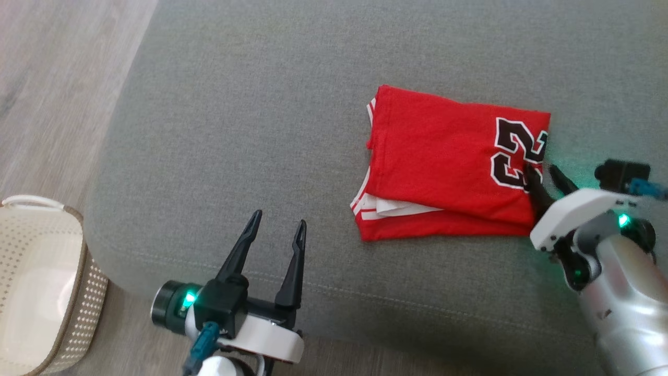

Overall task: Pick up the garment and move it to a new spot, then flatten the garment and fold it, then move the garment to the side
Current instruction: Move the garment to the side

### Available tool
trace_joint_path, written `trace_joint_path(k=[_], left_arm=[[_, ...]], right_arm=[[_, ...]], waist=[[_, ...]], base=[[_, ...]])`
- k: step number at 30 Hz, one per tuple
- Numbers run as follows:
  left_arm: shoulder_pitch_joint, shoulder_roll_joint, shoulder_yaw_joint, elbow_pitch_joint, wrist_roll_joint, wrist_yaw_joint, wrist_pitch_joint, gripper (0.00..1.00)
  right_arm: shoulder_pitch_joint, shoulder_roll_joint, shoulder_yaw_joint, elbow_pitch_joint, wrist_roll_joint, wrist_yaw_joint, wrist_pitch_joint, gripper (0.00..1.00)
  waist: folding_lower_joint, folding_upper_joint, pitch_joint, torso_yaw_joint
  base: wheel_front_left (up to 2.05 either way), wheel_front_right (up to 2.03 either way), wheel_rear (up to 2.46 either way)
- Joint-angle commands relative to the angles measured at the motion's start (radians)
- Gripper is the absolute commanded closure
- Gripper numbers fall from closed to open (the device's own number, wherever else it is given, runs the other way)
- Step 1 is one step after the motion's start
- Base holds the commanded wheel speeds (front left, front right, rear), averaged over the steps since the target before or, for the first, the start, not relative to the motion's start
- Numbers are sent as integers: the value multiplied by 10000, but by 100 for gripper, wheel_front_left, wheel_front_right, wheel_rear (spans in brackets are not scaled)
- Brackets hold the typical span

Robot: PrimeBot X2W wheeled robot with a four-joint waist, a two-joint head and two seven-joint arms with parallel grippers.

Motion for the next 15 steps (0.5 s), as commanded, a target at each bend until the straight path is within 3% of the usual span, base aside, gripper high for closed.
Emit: trace_joint_path(k=[1, 2, 8, 15], left_arm=[[-315, -49, 270, -331, 43, 91, -122, 0], [-337, -49, 268, -328, 41, 112, -122, 0], [-385, -49, 306, -375, 29, 180, -122, 0], [-550, -49, 419, -572, 153, 129, -122, 0]], right_arm=[[-57, 48, 469, -8, 213, -2, 291, 67], [-49, 9, 648, -31, 363, -2, 334, 100], [-123, -511, 1088, -361, 942, -2, -191, 100], [-939, -1710, 1101, -1069, 743, -2, -516, 100]], waist=[[0, 0, 76, 38], [0, 0, 91, 26], [0, 0, 126, -451], [0, 0, 460, -1726]], base=[[0, 0, 0], [0, 0, 0], [0, 0, 0], [0, 0, 0]])
